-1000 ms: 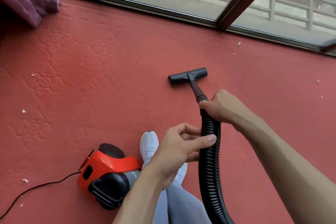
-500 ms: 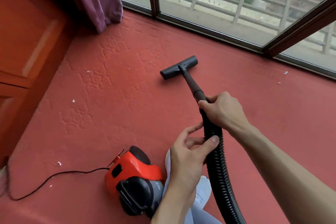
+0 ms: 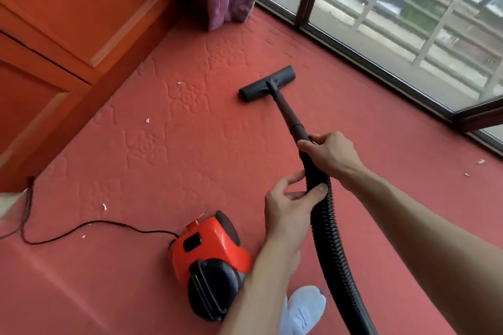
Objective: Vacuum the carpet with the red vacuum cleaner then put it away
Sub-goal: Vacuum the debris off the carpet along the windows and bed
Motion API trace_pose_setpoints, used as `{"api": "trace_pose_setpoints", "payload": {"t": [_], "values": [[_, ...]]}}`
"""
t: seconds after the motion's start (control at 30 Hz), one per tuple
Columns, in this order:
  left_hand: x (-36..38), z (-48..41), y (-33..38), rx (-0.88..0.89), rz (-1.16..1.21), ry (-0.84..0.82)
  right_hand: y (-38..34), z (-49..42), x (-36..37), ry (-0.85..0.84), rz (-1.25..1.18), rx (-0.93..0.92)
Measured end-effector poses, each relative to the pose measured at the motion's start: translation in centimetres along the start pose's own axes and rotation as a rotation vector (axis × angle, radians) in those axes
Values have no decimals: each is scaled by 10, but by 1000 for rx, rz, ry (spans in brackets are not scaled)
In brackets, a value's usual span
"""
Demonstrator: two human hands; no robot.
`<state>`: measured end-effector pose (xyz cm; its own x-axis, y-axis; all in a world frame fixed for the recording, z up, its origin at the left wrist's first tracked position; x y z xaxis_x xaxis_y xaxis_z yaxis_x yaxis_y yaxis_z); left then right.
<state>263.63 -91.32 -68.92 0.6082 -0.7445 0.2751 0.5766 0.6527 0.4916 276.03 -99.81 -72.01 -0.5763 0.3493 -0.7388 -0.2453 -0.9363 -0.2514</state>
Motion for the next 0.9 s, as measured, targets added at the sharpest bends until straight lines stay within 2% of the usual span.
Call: {"api": "trace_pose_setpoints", "payload": {"t": [0.17, 0.37, 0.43, 0.53, 0.67, 0.8, 0.9], "values": [[-5, -13, 9, 0, 28, -15, -16, -11, -1, -6, 50, -20], [-28, 20, 7, -65, 139, -271, -16, 34, -18, -112, 106, -56], [-33, 20, 6, -74, 166, -235, -19, 35, -13, -126, 105, -71], [-36, 6, 11, -60, 187, -99, -36, 14, 2, -78, 94, -97], [-41, -31, 24, 28, 85, 92, -59, -29, 31, -25, 20, -125], [-43, -43, 27, 18, 88, 91, -63, -39, 42, 32, 46, -127], [-40, -24, 20, -40, 109, -17, -47, -15, 25, 73, 127, -95]]}}
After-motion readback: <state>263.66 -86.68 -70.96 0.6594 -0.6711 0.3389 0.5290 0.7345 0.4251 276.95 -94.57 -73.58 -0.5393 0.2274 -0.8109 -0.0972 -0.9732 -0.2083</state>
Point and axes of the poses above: each hand's wrist, its own z-axis away from the middle knuckle, its own x-axis out of the palm, y = z × x, the point moved 4 cm from there along -z, towards the middle knuckle, and after that the axes turned 14 degrees about z, right-handed, at the moved point
